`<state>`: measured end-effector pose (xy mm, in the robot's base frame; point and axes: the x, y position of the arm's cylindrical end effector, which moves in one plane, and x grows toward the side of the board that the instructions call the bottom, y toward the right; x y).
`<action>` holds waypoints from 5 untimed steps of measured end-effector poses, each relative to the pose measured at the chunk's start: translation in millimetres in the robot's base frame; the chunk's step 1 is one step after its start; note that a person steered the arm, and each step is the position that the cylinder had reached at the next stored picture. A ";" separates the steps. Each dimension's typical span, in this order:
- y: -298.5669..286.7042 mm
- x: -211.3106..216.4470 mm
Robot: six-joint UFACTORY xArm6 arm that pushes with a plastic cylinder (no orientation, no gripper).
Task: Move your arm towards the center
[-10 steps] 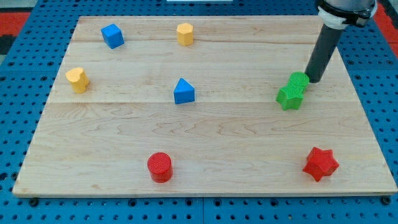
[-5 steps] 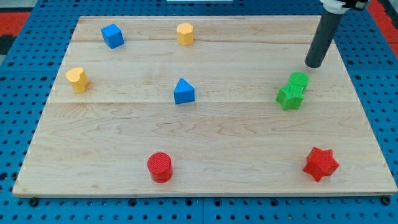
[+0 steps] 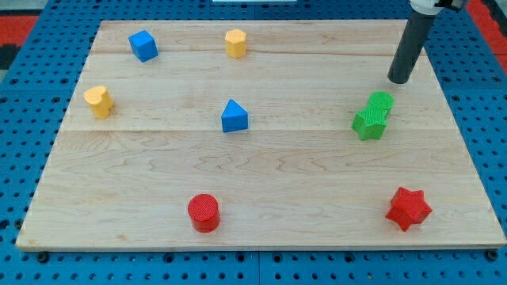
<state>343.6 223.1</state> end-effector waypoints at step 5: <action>-228.2 127.1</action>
